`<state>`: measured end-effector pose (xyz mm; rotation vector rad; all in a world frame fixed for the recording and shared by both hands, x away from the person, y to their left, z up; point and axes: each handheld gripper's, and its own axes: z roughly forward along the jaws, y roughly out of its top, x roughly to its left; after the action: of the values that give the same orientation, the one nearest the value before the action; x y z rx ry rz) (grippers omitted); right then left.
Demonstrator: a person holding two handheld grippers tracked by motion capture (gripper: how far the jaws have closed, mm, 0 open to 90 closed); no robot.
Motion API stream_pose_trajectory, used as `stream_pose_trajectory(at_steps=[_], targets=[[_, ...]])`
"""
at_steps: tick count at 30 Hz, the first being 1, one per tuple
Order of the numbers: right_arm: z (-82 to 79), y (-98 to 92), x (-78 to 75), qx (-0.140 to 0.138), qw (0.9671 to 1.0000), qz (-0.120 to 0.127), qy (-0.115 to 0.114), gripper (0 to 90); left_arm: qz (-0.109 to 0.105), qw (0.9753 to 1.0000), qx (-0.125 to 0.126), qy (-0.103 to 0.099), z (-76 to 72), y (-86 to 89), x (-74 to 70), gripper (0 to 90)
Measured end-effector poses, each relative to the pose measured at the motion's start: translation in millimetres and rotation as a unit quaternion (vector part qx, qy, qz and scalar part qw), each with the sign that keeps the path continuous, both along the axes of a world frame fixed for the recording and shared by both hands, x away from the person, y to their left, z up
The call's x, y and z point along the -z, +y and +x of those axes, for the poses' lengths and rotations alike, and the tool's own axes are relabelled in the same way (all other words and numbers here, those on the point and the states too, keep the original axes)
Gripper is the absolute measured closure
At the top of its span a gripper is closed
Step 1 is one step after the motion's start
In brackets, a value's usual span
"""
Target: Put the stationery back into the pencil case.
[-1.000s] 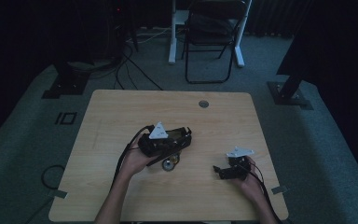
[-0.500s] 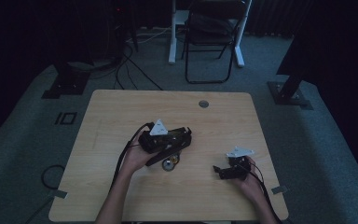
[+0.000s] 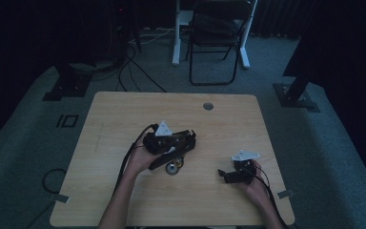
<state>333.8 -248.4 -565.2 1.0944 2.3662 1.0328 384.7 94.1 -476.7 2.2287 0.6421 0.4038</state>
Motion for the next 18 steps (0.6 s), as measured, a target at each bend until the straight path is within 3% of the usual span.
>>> stream_pose_trajectory(at_steps=[18], targets=[[0.1,-0.1,0.0,0.000,1.0000,-0.001,-0.001,11.6,0.020,0.9993,-0.002,0.030,7.2,-4.3,13.3,79.0]])
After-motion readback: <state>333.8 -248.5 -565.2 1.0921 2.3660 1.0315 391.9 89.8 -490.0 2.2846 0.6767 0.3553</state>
